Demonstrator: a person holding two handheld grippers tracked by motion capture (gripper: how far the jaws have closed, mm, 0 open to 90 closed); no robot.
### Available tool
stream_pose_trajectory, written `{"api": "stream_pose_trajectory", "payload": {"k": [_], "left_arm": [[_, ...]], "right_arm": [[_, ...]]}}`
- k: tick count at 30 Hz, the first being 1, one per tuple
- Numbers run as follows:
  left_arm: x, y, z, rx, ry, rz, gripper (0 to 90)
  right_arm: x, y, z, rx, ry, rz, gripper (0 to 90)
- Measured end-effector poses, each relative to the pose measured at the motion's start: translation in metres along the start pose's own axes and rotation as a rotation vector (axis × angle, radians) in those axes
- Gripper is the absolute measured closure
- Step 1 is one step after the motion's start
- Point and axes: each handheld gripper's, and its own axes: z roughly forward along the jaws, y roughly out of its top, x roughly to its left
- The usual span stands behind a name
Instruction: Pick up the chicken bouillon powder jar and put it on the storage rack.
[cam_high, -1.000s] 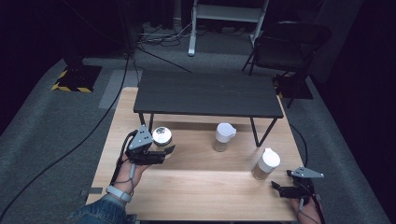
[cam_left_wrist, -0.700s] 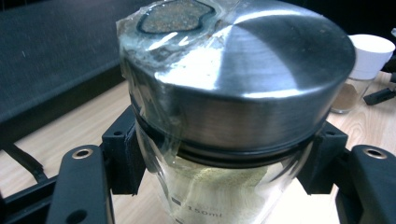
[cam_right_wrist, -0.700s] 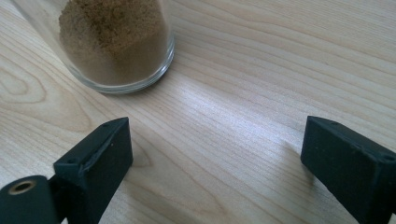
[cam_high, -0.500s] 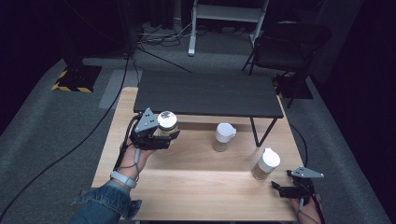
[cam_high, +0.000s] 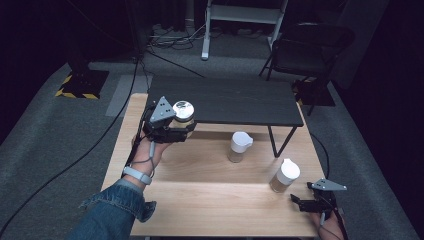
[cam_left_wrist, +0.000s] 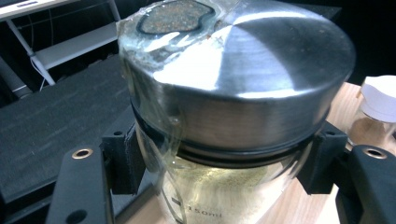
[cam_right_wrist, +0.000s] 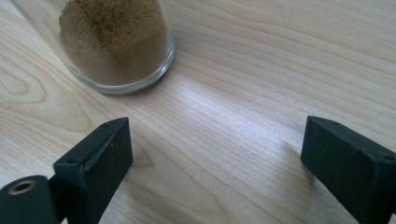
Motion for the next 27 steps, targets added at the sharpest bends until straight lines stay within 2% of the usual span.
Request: {"api": "stream_pose_trajectory", "payload": {"k": [7, 14, 21, 27], "left_arm": [[0.005, 0.009, 0.008, -0.012, 0.009, -0.028, 31.4], [0.008, 0.020, 0.018, -0.011, 0.026, -0.033, 31.4], [0.011, 0.028, 0.030, -0.018, 0.041, -0.071, 31.4], [0.010, 0.040, 0.043, 0.004, 0.063, -0.055, 31.3]], "right_arm": [[0.000, 0.000, 0.000, 0.000, 0.000, 0.000, 9.1], [0.000, 0.000, 0.000, 0.000, 0.000, 0.000, 9.1], [0.000, 0.000, 0.000, 0.000, 0.000, 0.000, 9.1], [0.000, 0.000, 0.000, 0.000, 0.000, 0.000, 9.2]]}}
